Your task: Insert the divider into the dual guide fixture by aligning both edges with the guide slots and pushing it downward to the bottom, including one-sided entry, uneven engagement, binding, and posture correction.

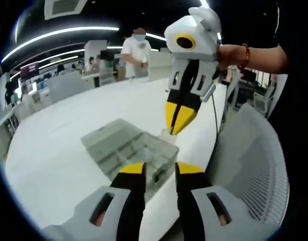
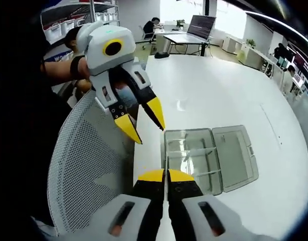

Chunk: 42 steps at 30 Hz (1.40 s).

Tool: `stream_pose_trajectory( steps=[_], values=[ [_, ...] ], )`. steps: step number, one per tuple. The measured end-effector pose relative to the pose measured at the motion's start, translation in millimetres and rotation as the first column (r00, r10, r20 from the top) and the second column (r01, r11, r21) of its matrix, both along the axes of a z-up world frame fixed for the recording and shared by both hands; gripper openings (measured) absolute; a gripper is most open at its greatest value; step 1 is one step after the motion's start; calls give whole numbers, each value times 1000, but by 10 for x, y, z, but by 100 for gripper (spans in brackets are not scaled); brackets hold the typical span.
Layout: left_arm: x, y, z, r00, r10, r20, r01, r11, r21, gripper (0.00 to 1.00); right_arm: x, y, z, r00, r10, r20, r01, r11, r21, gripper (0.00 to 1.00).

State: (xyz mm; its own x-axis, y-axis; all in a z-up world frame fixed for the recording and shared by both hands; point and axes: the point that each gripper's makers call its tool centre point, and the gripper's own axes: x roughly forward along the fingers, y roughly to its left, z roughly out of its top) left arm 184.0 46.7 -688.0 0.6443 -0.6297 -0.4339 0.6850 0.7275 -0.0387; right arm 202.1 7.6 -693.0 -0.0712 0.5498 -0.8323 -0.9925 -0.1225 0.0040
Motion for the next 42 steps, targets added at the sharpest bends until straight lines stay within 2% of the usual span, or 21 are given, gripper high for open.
stream_pose_trajectory(
  steps=[13, 17, 19, 24, 34, 42],
  values=[
    [88, 43, -12, 1000, 21, 1, -21, 999, -50, 33, 229, 62, -74, 1000, -18, 13, 18, 998, -52, 0],
    [86, 67, -48, 999, 31, -6, -32, 999, -42, 35, 286, 71, -94, 1000, -16, 20, 17, 998, -57, 0],
    [88, 88, -63, 998, 51, -21, -52, 997, -50, 37, 310, 94, -102, 1000, -9, 26, 11, 999, -53, 0],
    [124, 152, -18, 995, 97, -10, -97, 992, -77, 41, 383, 121, -135, 999, 11, 50, -7, 998, -67, 0],
    [132, 224, -52, 992, 128, -18, -129, 988, -86, 48, 441, 129, -192, 997, 38, 66, -33, 997, -69, 0],
    [121, 223, -89, 993, 117, -34, -120, 990, -81, 52, 466, 157, -209, 997, 37, 67, -33, 997, -63, 0]
  ],
)
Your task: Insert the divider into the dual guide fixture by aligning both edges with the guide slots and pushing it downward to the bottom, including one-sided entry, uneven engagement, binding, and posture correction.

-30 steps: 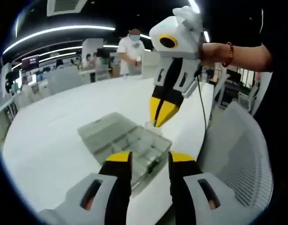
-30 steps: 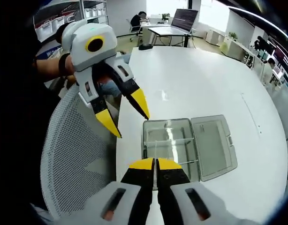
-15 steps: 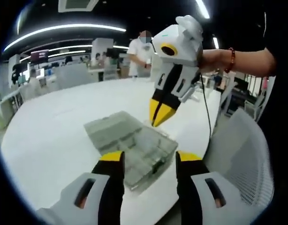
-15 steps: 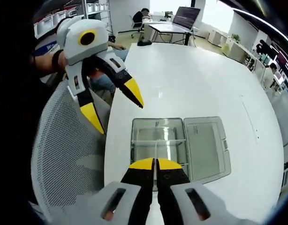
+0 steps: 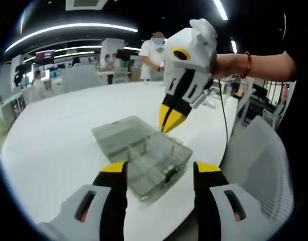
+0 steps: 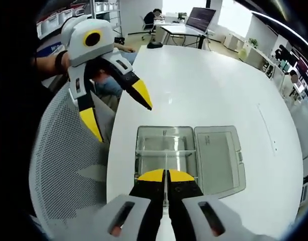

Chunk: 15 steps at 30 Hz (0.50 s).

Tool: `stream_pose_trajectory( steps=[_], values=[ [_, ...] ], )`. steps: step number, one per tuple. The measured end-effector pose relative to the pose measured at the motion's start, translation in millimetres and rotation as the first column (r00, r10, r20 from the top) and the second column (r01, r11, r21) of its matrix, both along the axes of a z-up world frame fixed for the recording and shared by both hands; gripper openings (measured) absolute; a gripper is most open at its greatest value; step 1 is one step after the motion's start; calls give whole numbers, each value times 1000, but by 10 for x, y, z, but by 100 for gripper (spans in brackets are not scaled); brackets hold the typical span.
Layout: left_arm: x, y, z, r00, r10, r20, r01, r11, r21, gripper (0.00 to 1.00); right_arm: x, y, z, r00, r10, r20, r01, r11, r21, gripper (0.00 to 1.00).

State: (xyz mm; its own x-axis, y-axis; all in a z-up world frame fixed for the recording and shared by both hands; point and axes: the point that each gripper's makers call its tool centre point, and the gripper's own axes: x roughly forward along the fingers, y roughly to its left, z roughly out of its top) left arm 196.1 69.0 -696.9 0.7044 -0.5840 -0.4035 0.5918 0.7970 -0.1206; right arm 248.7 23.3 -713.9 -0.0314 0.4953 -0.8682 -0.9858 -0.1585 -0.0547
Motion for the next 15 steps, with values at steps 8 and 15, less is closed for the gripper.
stream_pose_trajectory(
  steps=[8, 15],
  values=[
    [-17, 12, -39, 1000, 10, -14, -10, 1000, -1, 52, 3, -2, -51, 1000, 4, 1, -4, 1000, 1, 0],
    [-33, 36, -71, 1000, 20, -23, -20, 1000, -6, 52, 5, 35, -68, 1000, -6, -15, 6, 1000, 10, 0]
  ],
)
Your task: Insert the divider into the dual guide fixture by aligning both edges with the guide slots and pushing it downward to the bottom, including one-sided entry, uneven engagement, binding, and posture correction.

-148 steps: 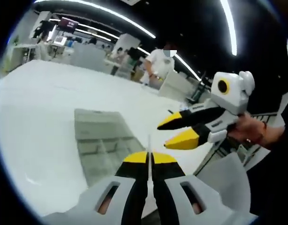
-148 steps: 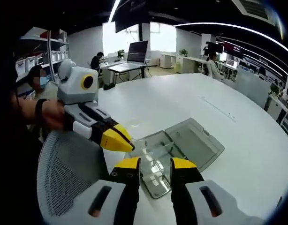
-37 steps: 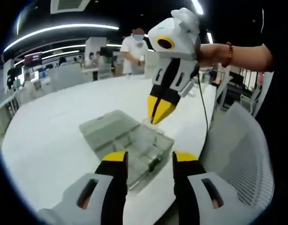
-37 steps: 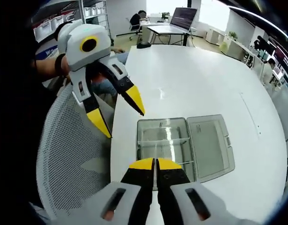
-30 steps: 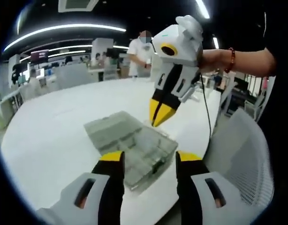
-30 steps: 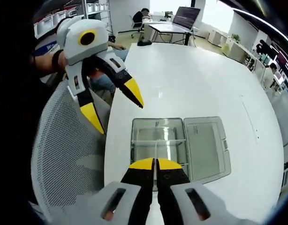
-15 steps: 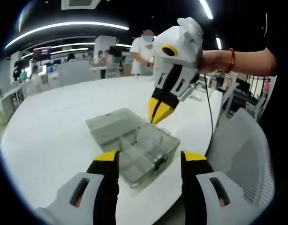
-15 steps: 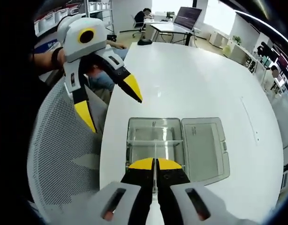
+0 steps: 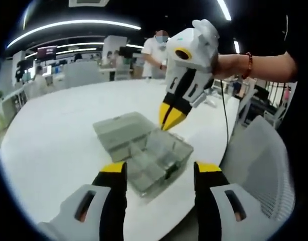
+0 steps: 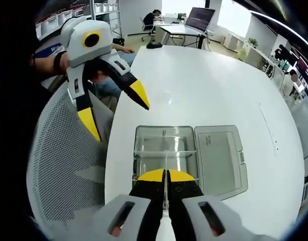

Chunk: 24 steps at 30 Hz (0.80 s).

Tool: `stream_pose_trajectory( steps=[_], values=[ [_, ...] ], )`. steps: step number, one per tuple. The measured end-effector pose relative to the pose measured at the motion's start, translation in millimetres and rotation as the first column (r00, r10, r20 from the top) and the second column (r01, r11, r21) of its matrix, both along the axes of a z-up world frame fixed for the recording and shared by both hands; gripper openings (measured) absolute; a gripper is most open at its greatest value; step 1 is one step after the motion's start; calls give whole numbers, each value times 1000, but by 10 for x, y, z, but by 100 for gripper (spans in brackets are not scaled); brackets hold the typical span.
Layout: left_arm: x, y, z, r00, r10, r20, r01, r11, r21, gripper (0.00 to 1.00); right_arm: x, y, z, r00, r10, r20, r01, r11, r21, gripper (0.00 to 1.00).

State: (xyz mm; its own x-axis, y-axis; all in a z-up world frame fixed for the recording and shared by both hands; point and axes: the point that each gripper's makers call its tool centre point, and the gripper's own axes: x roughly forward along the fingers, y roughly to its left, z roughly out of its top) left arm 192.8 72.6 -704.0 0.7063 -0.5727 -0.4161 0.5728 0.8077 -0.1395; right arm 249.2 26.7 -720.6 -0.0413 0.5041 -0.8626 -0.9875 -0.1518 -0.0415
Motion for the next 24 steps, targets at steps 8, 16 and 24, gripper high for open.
stream_pose_trajectory(
  steps=[8, 16, 24],
  values=[
    [21, 16, 8, 1000, 6, 2, -6, 1000, -2, 52, 29, 12, -14, 1000, -9, -11, 9, 1000, 2, 0],
    [20, 21, -16, 1000, 5, -4, -5, 1000, -2, 52, 15, 11, 6, 1000, -13, -18, 13, 1000, 8, 0],
    [17, 18, -20, 1000, 5, -6, -5, 1000, -1, 52, 26, 12, -16, 1000, -19, -19, 19, 1000, 6, 0]
  ],
)
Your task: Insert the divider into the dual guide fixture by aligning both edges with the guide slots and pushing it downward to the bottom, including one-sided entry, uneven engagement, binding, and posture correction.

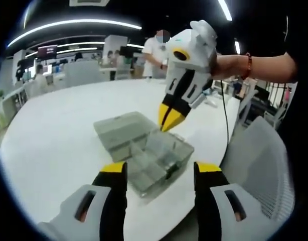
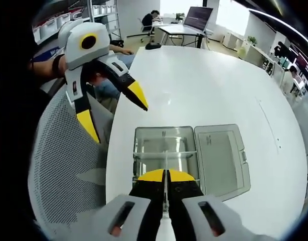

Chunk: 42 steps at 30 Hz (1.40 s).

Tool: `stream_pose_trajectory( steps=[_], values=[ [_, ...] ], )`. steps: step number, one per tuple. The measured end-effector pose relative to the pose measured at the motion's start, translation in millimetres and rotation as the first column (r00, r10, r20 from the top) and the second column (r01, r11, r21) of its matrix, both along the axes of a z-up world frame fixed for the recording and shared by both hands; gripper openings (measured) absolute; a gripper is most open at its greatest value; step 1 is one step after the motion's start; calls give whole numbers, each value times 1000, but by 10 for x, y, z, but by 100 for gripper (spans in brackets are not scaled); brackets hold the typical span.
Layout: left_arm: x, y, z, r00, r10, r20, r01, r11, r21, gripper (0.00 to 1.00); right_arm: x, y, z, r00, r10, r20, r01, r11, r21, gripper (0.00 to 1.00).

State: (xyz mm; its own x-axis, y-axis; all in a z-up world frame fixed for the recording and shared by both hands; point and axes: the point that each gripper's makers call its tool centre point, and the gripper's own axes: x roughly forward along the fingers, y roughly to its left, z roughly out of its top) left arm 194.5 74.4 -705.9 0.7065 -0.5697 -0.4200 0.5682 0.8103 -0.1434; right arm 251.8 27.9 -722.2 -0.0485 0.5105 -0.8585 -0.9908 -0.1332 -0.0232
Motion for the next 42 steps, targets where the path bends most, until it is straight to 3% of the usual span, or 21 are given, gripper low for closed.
stream_pose_trajectory(
  steps=[19, 42],
  values=[
    [0, -9, -12, 1000, -1, -11, 1, 1000, 1, 52, -10, -4, -60, 1000, 16, -4, -16, 1000, -16, 0],
    [4, -16, -28, 1000, 2, -21, -2, 1000, -5, 51, -52, 55, -115, 996, 91, 17, -91, 995, -37, 0]
  ],
)
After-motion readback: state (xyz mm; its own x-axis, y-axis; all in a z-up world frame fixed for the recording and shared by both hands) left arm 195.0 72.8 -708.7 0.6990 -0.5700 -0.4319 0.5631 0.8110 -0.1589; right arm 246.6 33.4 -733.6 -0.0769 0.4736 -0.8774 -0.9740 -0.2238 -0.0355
